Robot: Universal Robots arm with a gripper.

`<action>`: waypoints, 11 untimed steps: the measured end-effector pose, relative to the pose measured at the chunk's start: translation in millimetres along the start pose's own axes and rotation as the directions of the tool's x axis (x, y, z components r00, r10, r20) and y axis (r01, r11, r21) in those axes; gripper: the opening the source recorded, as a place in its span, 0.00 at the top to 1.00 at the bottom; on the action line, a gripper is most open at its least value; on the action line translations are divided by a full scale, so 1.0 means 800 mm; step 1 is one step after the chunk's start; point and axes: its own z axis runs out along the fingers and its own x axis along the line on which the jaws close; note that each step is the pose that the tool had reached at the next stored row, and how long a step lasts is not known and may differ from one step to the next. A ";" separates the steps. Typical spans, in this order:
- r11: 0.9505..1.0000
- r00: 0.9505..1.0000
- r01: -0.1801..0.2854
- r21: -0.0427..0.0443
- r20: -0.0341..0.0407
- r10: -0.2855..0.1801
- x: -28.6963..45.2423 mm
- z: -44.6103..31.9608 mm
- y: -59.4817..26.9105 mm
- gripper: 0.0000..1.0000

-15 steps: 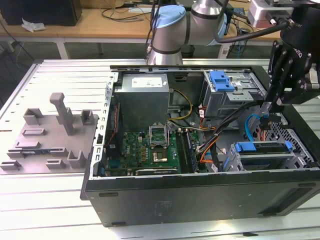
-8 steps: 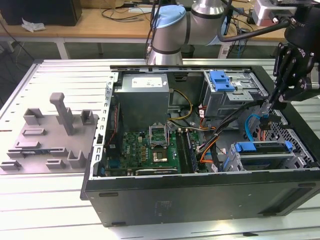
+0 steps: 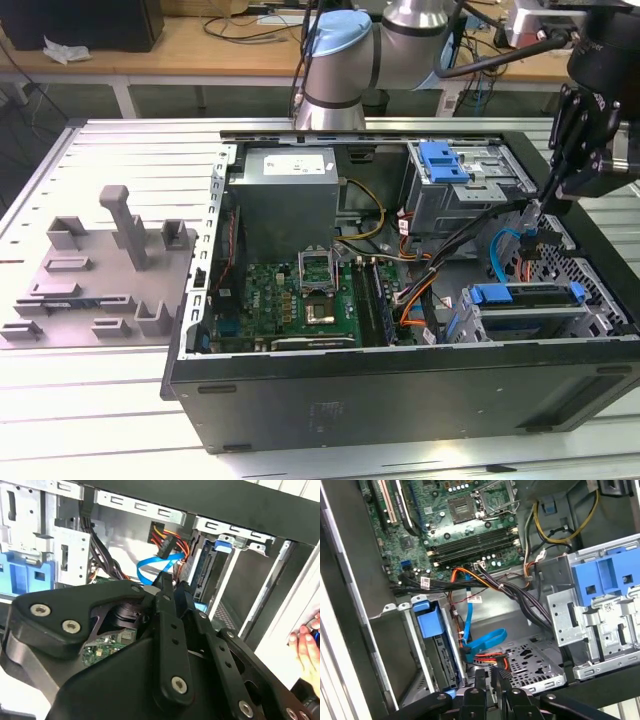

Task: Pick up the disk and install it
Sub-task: 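Insert the first disk wire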

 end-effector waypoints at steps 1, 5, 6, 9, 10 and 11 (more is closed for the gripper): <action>1.000 1.000 -0.002 0.000 0.000 0.002 -0.0031 0.0009 0.000 0.76; 1.000 1.000 -0.002 0.002 -0.009 0.002 -0.0179 0.0061 0.004 0.76; 1.000 1.000 -0.001 0.002 -0.013 0.001 -0.0217 0.0074 0.005 0.76; 1.000 0.999 0.001 0.004 -0.044 -0.001 -0.0331 0.0097 0.008 0.76; 1.000 0.998 0.002 0.004 -0.061 -0.002 -0.0358 0.0098 0.008 0.76; 1.000 0.997 0.003 0.003 -0.082 -0.003 -0.0385 0.0099 0.009 0.76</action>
